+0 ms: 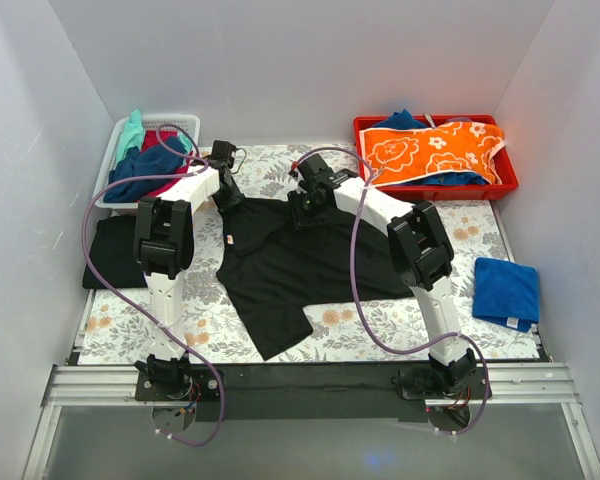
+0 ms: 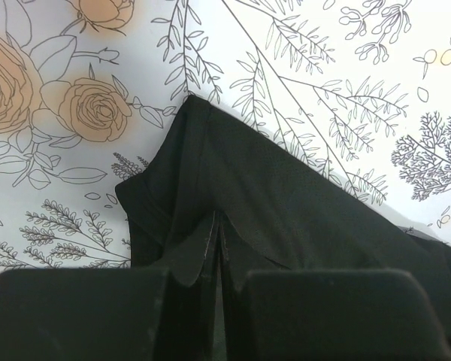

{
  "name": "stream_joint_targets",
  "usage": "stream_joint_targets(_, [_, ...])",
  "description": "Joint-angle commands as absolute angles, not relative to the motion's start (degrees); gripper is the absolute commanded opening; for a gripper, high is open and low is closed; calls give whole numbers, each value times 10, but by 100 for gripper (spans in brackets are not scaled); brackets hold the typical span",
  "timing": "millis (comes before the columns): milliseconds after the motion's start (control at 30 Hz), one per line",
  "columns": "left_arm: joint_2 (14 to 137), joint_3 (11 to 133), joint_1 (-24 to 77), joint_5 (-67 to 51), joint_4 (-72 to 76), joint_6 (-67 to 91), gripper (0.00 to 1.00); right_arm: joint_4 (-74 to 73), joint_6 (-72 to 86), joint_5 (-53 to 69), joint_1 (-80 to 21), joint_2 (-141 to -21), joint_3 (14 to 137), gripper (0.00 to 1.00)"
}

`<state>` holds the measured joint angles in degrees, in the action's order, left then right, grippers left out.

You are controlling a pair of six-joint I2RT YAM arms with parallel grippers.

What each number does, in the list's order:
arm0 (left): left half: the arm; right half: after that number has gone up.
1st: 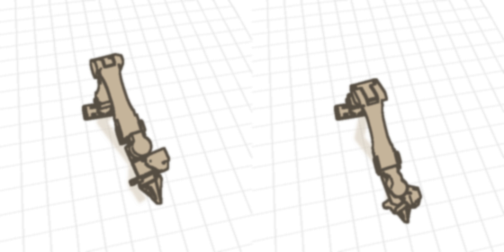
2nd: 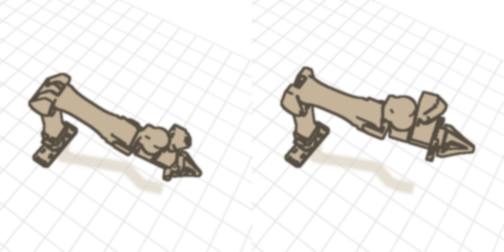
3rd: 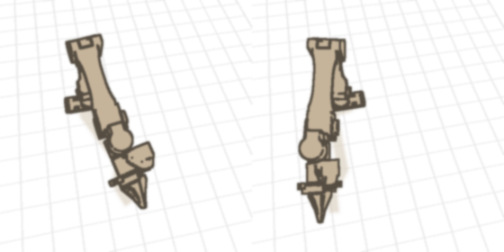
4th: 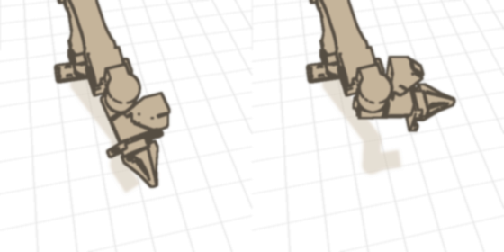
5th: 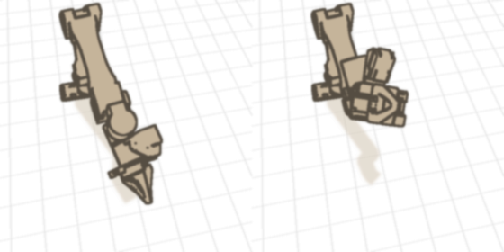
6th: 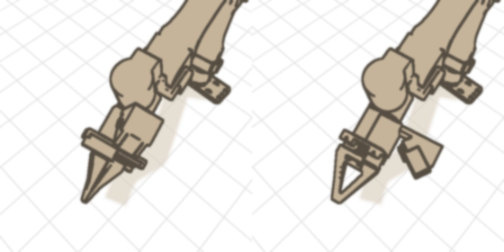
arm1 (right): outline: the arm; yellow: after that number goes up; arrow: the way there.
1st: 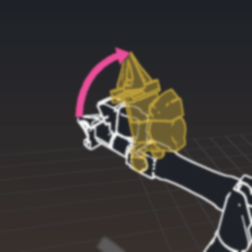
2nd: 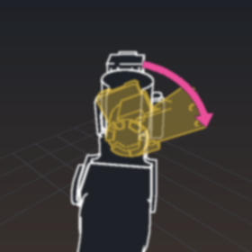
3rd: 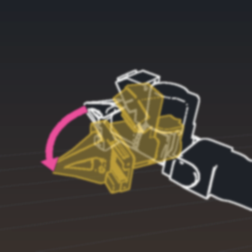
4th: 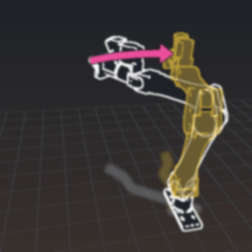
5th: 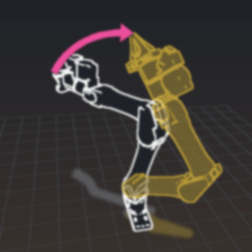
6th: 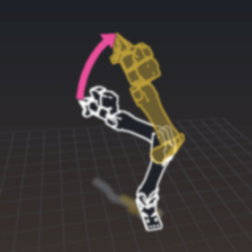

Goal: Fold and stack the t-shirts
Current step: Fold the tshirt

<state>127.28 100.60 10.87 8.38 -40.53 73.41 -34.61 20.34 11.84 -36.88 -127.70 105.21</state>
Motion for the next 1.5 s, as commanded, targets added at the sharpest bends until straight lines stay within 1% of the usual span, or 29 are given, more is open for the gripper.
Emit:
stream_joint_targets(0, [1283,1022,106,118,-428,732,0,-290,216,178,-381,-1278,1064,41])
stream_joint_targets(367, [1288,1024,104,102,-428,728,0,-260,236,212,-388,-1306,1064,42])
stream_joint_targets(433, [1288,1020,104,98,-425,726,0,-257,236,207,-390,-1310,1066,45])
stream_joint_targets(467, [1288,1020,104,94,-425,727,0,-257,237,205,-391,-1313,1068,47])
stream_joint_targets(567, [1288,1013,103,91,-423,727,0,-256,240,201,-390,-1324,1077,50])
stream_joint_targets(767, [1281,998,101,86,-417,726,0,-254,240,185,-391,-1346,1086,49])
stream_joint_targets(1033, [1276,984,98,84,-412,727,0,-248,238,178,-391,-1360,1085,43])
stream_joint_targets(1233, [1277,981,96,81,-412,729,0,-248,239,178,-392,-1371,1090,35])
stream_joint_targets(1267, [1278,980,96,81,-412,729,0,-248,240,178,-392,-1369,1089,30])
stream_joint_targets(1333, [1277,979,95,81,-411,729,0,-248,240,176,-392,-1365,1083,26])
stream_joint_targets(1467, [1277,977,91,86,-410,729,0,-250,239,173,-393,-1347,1071,11])
